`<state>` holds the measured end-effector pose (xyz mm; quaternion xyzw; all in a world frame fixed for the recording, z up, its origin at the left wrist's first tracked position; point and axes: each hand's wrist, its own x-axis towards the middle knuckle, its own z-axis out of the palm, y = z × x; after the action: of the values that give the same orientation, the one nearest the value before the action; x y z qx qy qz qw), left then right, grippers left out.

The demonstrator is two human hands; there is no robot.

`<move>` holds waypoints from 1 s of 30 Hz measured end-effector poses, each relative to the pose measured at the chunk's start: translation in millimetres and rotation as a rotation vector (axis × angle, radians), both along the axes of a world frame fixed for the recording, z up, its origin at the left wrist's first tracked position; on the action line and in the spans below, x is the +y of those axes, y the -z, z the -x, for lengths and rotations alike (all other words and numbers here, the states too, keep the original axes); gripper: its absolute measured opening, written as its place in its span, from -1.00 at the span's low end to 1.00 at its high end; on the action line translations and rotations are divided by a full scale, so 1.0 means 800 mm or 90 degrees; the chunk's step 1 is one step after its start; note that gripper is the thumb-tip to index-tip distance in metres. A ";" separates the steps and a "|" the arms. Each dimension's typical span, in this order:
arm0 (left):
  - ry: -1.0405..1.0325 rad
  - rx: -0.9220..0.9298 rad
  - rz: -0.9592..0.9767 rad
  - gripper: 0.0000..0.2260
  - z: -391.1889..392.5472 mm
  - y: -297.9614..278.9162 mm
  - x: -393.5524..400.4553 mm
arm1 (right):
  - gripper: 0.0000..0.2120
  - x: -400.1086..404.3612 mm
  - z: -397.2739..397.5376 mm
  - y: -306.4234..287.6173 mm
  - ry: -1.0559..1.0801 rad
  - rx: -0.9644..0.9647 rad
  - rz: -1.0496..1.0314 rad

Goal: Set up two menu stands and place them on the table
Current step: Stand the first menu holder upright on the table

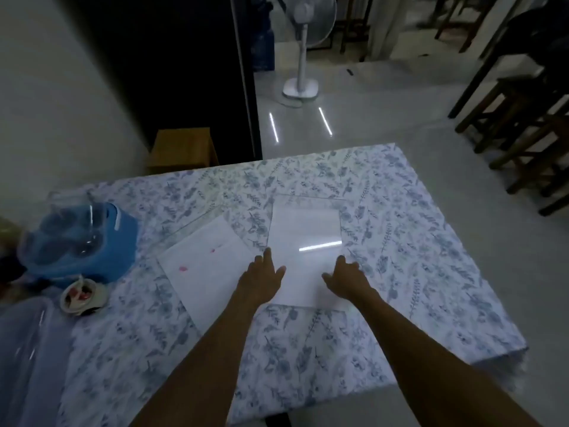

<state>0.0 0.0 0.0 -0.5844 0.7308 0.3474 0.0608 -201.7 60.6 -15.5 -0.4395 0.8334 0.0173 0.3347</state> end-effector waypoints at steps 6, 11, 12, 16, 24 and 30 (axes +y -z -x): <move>-0.141 0.043 0.024 -0.39 0.030 0.013 0.006 | -0.43 0.007 0.008 0.025 0.094 -0.038 0.049; -0.212 0.026 0.012 -0.36 0.046 0.014 0.006 | -0.56 0.006 0.016 0.023 0.238 -0.151 0.112; -0.233 0.032 0.011 -0.37 0.046 0.016 0.005 | -0.58 0.005 0.017 0.023 0.276 -0.196 0.112; -0.320 0.100 0.007 -0.46 0.032 0.021 0.001 | -0.57 0.004 0.033 0.026 0.342 -0.258 0.102; -0.191 0.196 -0.057 -0.57 0.024 -0.003 0.026 | -0.82 0.033 0.098 -0.024 0.217 -0.157 0.112; -0.104 0.293 -0.120 -0.66 0.011 -0.027 0.057 | -0.72 0.072 0.152 -0.074 0.326 -0.324 0.128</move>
<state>-8.5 45.5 21.4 -0.5387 0.6403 0.5414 -0.0816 -323.4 118.2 43.8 -0.2374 0.8039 -0.2586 0.4800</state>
